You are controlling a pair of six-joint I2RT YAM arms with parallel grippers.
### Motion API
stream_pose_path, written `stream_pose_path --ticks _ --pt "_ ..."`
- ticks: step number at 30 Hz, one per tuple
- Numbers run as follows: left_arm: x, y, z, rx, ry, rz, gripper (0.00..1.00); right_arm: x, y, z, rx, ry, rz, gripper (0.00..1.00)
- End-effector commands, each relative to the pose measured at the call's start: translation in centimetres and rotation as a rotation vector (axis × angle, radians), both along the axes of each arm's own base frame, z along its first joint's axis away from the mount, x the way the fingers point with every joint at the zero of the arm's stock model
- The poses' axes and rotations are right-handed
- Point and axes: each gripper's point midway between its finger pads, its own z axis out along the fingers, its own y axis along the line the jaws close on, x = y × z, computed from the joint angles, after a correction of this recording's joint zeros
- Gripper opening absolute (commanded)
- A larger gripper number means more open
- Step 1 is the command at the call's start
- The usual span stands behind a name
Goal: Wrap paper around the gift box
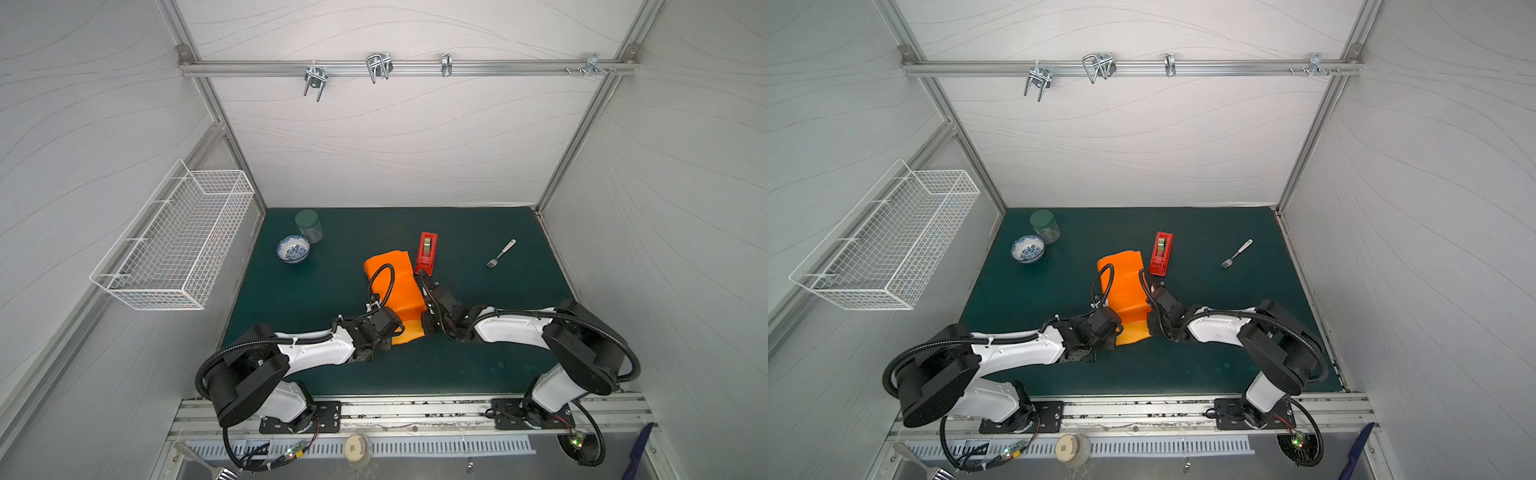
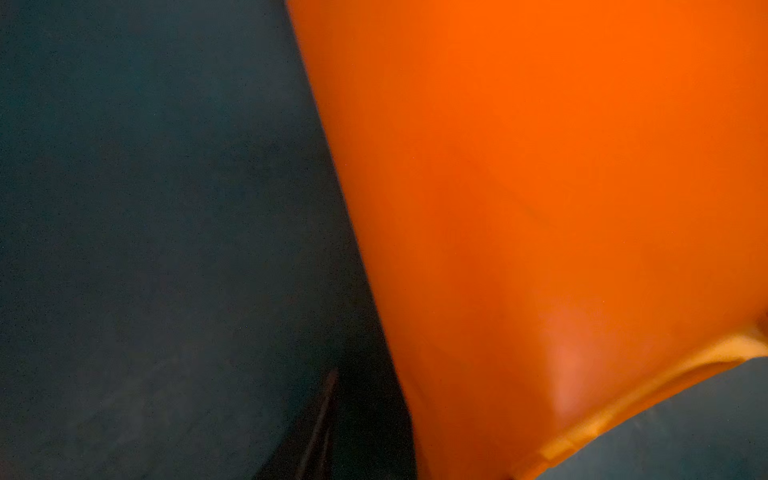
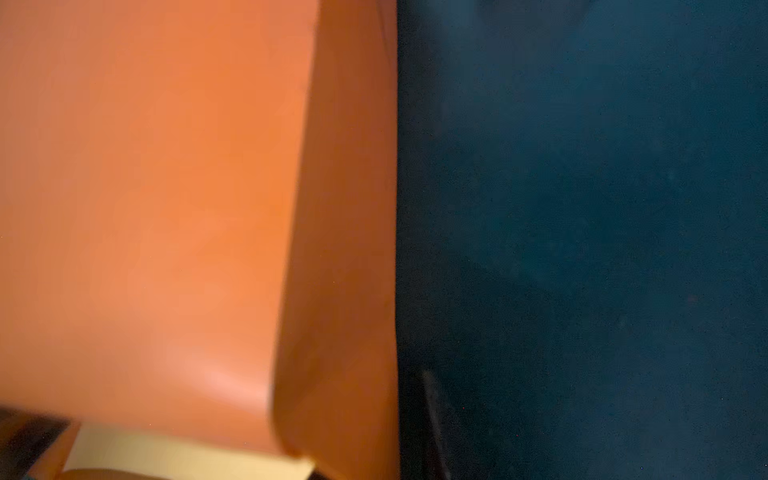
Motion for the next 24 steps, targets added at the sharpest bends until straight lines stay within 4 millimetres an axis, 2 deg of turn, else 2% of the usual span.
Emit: stream_pose_path --ticks 1,5,13,17,21,24 --pt "-0.4 -0.7 0.1 -0.040 0.027 -0.004 0.29 -0.5 -0.7 0.4 0.006 0.007 -0.003 0.25" --pt "-1.1 -1.1 -0.7 -0.069 0.069 -0.008 0.18 -1.2 -1.3 0.3 0.009 0.019 -0.004 0.26" --pt "-0.7 -1.6 -0.7 -0.048 0.070 -0.019 0.01 -2.2 -2.1 0.2 0.018 0.036 -0.001 0.28" --pt "-0.5 -1.6 -0.7 -0.042 0.066 -0.017 0.00 -2.3 -2.0 0.0 0.020 0.039 0.001 0.25" --pt "-0.4 -1.6 -0.6 -0.040 0.066 -0.016 0.00 -2.0 -1.7 -0.2 0.016 0.036 0.002 0.13" --pt "-0.4 -1.7 -0.4 -0.042 0.064 -0.016 0.01 -1.8 -1.6 -0.5 0.009 0.039 0.004 0.09"
